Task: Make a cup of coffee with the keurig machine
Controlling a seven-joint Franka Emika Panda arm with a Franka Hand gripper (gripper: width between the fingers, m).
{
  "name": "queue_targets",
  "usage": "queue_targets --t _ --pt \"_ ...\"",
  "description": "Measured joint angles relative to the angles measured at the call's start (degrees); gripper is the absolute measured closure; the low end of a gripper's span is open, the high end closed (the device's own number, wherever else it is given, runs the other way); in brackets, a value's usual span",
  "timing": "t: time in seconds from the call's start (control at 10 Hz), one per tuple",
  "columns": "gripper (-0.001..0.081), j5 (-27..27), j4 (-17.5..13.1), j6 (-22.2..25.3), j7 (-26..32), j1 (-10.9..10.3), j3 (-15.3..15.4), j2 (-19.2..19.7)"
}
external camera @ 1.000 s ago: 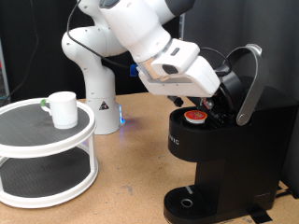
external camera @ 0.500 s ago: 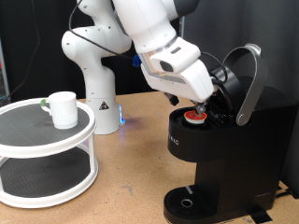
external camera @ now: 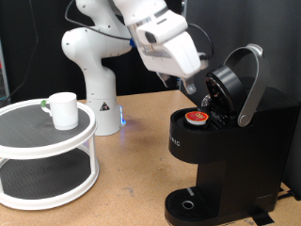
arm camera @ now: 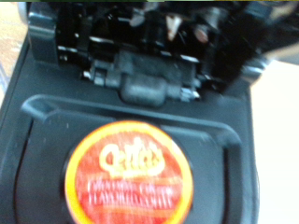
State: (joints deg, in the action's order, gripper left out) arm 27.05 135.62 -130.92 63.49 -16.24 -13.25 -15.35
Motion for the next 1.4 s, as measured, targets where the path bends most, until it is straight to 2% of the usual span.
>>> queue_targets --t 0.4,0.6,0.7,1.0,1.1,1.4 --pt "0.0001 -7.8 -1.1 2.8 -8.8 2.4 0.8 -4.5" --pt "0.0001 -8.5 -1.0 3.2 -6.8 2.4 0.6 -4.4" --pt "0.0001 -10.3 -1.3 6.1 -4.5 2.5 0.3 -4.4" --pt "0.0001 -12.8 -6.0 19.3 -0.9 2.5 -1.2 -4.3" --pt "0.0001 -12.7 -7.9 21.2 -0.9 2.5 -1.7 -4.3" --pt "0.0001 -11.3 -12.5 20.9 -5.6 2.7 -2.6 -4.2"
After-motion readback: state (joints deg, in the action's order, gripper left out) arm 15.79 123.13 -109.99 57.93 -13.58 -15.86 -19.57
